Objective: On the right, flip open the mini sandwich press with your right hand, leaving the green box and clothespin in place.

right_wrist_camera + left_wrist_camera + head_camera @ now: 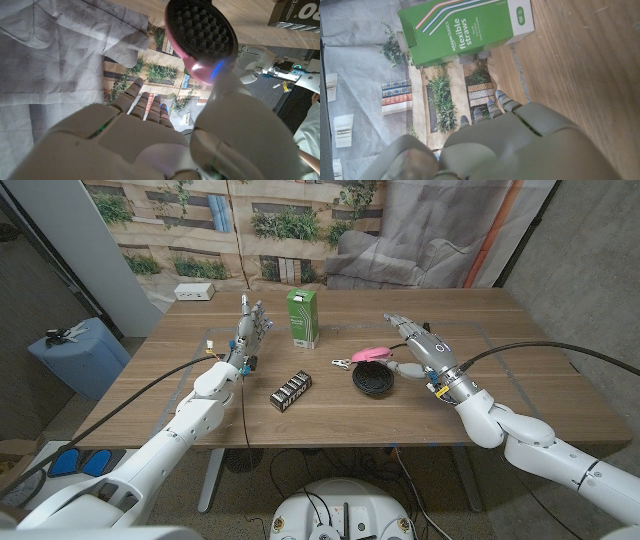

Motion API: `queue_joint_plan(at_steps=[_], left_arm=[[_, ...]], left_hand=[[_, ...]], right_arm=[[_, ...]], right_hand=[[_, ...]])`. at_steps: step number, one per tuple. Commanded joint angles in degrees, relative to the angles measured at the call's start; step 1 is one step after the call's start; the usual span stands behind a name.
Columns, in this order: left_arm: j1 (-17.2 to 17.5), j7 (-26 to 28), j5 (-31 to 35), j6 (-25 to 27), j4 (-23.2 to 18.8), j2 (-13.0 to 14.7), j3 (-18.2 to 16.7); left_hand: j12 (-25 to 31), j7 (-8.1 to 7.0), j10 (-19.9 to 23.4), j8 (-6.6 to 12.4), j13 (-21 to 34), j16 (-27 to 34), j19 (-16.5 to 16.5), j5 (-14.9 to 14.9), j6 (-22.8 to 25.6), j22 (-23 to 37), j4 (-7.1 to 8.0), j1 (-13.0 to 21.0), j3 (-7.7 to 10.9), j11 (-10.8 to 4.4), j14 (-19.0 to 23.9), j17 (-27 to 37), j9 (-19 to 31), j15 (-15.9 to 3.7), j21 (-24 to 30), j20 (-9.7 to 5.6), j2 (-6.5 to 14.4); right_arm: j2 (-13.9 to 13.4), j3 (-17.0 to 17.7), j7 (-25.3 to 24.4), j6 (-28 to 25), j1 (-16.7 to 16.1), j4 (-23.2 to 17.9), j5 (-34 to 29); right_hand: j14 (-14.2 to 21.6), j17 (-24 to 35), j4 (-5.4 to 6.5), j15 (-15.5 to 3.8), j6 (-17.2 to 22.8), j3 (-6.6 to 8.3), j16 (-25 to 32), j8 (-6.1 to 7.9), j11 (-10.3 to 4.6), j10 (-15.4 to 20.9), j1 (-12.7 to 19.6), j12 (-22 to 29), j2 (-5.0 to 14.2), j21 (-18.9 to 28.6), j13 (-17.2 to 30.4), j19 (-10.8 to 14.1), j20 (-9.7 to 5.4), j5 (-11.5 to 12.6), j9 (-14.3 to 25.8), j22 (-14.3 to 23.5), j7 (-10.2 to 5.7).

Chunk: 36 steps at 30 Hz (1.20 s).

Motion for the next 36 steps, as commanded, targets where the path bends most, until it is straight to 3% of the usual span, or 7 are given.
queue_joint_plan(at_steps=[1,36], left_arm=[[0.0,0.0,0.01,0.02,-0.01,0.0,0.01],[0.01,0.0,0.0,0.03,-0.02,0.01,0.0]], left_hand=[[0.2,-0.46,-0.33,0.29,0.14,0.4,0.18,0.26,-1.93,0.15,0.04,-0.02,-0.42,0.01,-0.41,0.19,0.26,-2.09,0.36,-0.2,2.98],[0.2,-0.46,-0.33,0.29,0.14,0.39,0.2,0.26,-1.94,0.15,0.03,-0.01,-0.42,0.07,-0.42,0.19,0.26,-2.09,0.36,-0.19,2.97]], right_arm=[[1.3,0.11,2.37,1.56,1.89,1.23,1.1],[5.68,-1.76,5.27,3.95,9.16,5.69,2.9]], right_hand=[[0.32,0.21,0.3,0.13,0.0,0.0,0.17,-0.13,0.22,0.65,-0.38,0.11,-0.03,0.05,0.28,0.36,0.22,-0.01,0.28,0.03,-0.21],[0.15,0.27,0.39,0.7,0.62,-0.62,0.01,-0.47,0.39,0.73,-1.13,-0.14,0.6,-0.19,0.29,-0.04,0.65,0.19,0.28,0.05,-0.23]])
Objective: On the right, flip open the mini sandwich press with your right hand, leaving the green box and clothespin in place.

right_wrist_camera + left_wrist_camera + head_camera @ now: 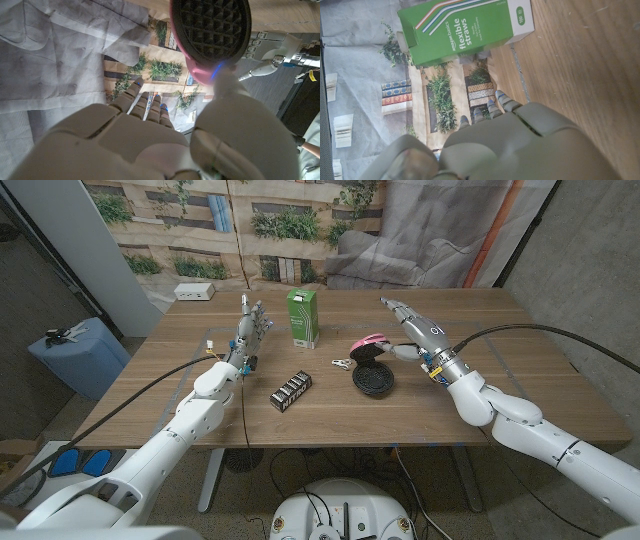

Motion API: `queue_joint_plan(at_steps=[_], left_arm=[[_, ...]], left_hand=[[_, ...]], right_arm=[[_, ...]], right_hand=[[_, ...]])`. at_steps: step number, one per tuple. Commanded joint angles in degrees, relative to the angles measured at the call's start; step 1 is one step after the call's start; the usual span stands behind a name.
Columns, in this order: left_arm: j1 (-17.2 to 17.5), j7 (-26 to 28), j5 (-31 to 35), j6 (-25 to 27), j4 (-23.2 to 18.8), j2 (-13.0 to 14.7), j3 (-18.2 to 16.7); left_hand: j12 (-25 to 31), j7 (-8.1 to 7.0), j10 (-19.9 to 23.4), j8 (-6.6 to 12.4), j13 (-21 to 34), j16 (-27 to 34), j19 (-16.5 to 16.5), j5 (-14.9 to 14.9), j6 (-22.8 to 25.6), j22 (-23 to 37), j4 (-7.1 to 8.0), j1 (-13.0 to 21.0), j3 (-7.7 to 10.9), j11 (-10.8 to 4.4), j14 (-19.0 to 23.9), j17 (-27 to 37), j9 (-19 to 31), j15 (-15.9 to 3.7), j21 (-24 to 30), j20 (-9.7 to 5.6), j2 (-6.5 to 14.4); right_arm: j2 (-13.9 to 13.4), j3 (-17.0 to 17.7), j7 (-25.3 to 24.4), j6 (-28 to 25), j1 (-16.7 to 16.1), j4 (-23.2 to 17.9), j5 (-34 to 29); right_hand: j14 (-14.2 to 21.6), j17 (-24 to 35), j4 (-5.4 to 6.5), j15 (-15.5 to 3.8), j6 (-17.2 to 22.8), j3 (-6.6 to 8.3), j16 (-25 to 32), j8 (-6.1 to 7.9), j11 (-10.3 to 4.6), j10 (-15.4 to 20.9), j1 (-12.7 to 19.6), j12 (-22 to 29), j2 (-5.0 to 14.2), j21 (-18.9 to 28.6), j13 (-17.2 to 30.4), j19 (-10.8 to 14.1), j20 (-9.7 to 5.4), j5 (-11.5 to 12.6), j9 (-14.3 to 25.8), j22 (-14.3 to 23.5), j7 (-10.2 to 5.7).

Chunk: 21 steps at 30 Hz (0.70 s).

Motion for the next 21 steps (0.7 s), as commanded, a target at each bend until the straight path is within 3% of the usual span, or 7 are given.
queue_joint_plan(at_steps=[1,21], left_arm=[[0.01,0.01,0.0,0.0,0.0,0.01,0.0],[-0.01,0.0,0.0,0.0,0.01,0.01,0.0]], left_hand=[[0.2,-0.46,-0.33,0.29,0.14,0.4,0.18,0.26,-1.93,0.15,0.03,-0.01,-0.42,0.04,-0.41,0.19,0.26,-2.06,0.35,-0.18,2.97],[0.19,-0.46,-0.35,0.28,0.14,0.39,0.2,0.26,-1.96,0.15,0.03,-0.01,-0.42,0.02,-0.44,0.19,0.26,-2.16,0.36,-0.19,2.98]], right_arm=[[1.3,-0.91,1.4,0.61,2.31,1.07,0.46],[3.05,-2.54,2.81,1.88,6.19,4.4,1.12]], right_hand=[[-0.08,0.28,-0.06,0.5,0.29,-0.19,0.0,-0.06,0.11,0.39,-0.63,-0.17,0.08,-0.2,0.29,-0.02,0.22,0.19,0.29,0.05,0.06],[-0.14,0.3,-0.08,0.81,0.34,-0.54,-0.05,-0.32,0.16,0.44,-1.04,-0.22,0.24,-0.27,0.3,-0.29,0.4,0.28,0.29,0.05,0.08]])
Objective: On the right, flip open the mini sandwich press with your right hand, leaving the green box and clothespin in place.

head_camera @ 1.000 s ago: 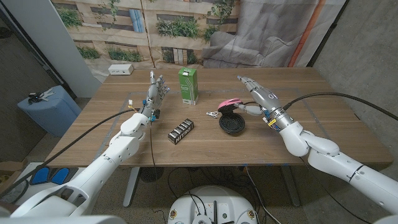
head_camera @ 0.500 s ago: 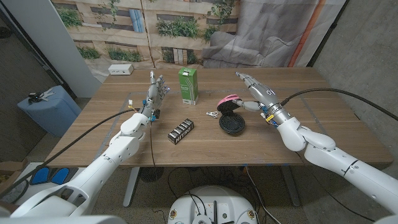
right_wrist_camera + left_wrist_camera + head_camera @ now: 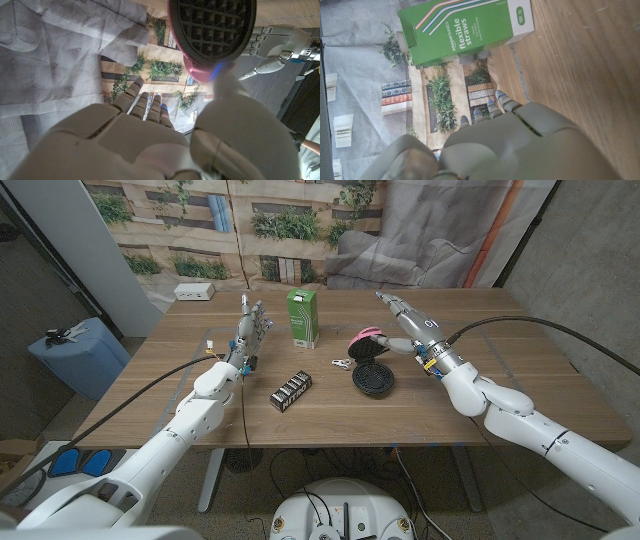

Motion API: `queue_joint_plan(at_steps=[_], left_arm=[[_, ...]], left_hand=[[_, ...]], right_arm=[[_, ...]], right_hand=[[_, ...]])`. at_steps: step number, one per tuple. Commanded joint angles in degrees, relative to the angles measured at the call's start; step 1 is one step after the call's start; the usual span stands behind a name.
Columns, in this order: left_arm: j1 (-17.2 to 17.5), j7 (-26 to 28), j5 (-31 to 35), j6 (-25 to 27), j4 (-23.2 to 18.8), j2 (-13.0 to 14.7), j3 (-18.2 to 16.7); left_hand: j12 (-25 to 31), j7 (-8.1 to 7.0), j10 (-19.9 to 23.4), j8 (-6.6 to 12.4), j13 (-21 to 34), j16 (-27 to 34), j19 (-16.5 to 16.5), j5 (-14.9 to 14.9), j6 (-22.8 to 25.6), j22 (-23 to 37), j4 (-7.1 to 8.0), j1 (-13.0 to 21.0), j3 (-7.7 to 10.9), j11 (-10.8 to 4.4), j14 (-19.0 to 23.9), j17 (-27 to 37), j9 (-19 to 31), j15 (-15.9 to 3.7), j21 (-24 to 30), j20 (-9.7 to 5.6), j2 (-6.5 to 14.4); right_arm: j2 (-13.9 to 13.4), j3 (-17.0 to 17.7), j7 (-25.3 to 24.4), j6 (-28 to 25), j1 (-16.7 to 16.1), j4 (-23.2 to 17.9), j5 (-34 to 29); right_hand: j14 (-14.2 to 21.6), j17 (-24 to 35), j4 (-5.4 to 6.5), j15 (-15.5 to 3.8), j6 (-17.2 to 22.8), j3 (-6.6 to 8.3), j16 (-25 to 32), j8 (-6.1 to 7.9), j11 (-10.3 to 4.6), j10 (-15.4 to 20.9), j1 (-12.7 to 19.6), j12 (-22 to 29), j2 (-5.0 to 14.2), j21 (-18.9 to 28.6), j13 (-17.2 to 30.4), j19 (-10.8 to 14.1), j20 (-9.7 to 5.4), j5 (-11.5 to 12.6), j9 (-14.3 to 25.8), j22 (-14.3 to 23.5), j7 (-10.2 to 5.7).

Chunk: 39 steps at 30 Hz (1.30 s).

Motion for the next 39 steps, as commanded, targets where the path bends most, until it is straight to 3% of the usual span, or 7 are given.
queue_joint_plan(at_steps=[1,39], left_arm=[[-0.01,0.0,0.0,0.0,0.01,0.01,0.0],[-0.01,-0.01,-0.01,0.01,0.0,0.02,-0.01]], left_hand=[[0.2,-0.46,-0.33,0.28,0.14,0.4,0.2,0.26,-1.97,0.15,0.03,-0.01,-0.42,0.07,-0.4,0.19,0.26,-2.14,0.36,-0.18,2.97],[0.19,-0.46,-0.36,0.27,0.14,0.39,0.18,0.26,-1.98,0.15,0.04,-0.02,-0.43,-0.02,-0.42,0.19,0.26,-2.11,0.36,-0.21,2.98]], right_arm=[[1.23,-1.33,0.51,1.53,2.88,2.74,0.16],[4.15,-6.02,1.16,1.16,9.63,9.01,-1.69]], right_hand=[[0.26,0.31,0.09,0.4,0.33,-0.37,-0.06,-0.34,0.22,0.44,0.08,-0.22,0.77,-0.27,0.3,0.1,0.01,0.28,0.29,0.05,0.08],[0.17,0.37,0.12,0.74,0.72,-0.93,-0.11,-0.64,0.7,0.41,-0.64,-0.29,1.47,-0.26,0.31,-0.22,0.44,0.47,0.31,0.07,-0.06]])
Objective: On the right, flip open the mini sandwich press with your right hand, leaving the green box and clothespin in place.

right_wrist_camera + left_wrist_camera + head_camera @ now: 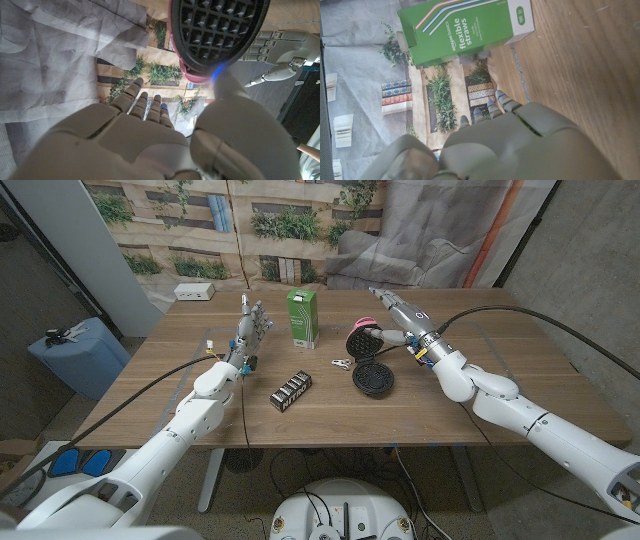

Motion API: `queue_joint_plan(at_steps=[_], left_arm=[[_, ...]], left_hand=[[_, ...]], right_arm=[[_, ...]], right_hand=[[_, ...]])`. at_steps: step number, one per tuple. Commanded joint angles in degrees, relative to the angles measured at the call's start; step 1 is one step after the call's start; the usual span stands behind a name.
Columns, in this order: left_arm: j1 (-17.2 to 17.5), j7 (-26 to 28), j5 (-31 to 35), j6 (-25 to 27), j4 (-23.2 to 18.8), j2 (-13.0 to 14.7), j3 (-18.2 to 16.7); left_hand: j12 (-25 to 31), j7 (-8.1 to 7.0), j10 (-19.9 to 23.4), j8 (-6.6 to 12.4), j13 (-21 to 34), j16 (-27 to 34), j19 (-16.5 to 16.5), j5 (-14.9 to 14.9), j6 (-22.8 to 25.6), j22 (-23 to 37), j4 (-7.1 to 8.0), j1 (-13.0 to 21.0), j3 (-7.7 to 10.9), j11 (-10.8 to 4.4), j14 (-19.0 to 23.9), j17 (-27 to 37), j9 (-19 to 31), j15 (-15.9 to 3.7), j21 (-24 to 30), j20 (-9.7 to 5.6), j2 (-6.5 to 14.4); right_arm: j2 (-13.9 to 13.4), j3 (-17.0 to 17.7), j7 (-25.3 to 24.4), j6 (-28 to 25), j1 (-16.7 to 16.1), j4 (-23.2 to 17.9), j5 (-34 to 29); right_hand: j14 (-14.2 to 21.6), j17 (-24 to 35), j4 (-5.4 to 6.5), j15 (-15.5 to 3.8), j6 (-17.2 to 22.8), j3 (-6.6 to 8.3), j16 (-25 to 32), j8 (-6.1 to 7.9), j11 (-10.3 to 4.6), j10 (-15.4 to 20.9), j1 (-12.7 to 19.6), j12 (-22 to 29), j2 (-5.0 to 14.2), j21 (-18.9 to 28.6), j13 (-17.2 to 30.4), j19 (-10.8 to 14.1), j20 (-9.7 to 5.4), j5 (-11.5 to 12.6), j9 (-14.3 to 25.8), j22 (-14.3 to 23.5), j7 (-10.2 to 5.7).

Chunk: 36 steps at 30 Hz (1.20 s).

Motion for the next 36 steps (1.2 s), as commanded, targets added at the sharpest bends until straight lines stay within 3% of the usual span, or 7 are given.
queue_joint_plan(at_steps=[1,19,36], left_arm=[[0.01,0.01,0.0,0.02,-0.01,0.01,0.0],[0.02,0.01,0.01,0.01,-0.01,0.01,0.0],[0.02,0.02,0.01,-0.01,0.0,-0.01,0.0]], left_hand=[[0.19,-0.46,-0.36,0.27,0.13,0.39,0.17,0.26,-1.98,0.15,0.04,-0.02,-0.42,-0.03,-0.44,0.19,0.26,-2.09,0.35,-0.21,2.98],[0.17,-0.46,-0.39,0.27,0.13,0.39,0.2,0.26,-1.97,0.15,0.04,-0.01,-0.42,-0.05,-0.42,0.19,0.26,-2.06,0.36,-0.22,2.98],[0.19,-0.47,-0.35,0.28,0.13,0.39,0.22,0.26,-1.96,0.15,0.03,-0.01,-0.42,-0.07,-0.44,0.19,0.26,-2.09,0.37,-0.19,2.97]], right_arm=[[0.94,-1.54,-0.16,-0.31,1.89,1.82,-0.66],[1.83,-3.06,0.74,0.4,4.15,5.09,0.83],[0.63,0.12,7.67,4.86,3.45,4.66,12.07]], right_hand=[[0.21,0.07,-0.05,0.35,0.08,-0.16,-0.09,-0.21,0.12,0.28,-0.43,-0.05,0.36,-0.26,0.32,-0.01,0.25,0.48,0.31,0.07,-0.07],[0.28,0.11,0.04,0.32,0.12,-0.39,-0.05,-0.32,0.17,0.28,-0.79,-0.06,0.66,-0.23,0.32,-0.03,0.25,0.51,0.32,0.07,-0.23],[-0.62,0.25,0.56,0.61,0.02,-1.05,-0.31,-0.58,0.57,-0.09,-2.12,-0.18,1.17,-0.45,0.35,-0.95,0.37,0.49,0.3,0.08,-0.89]])
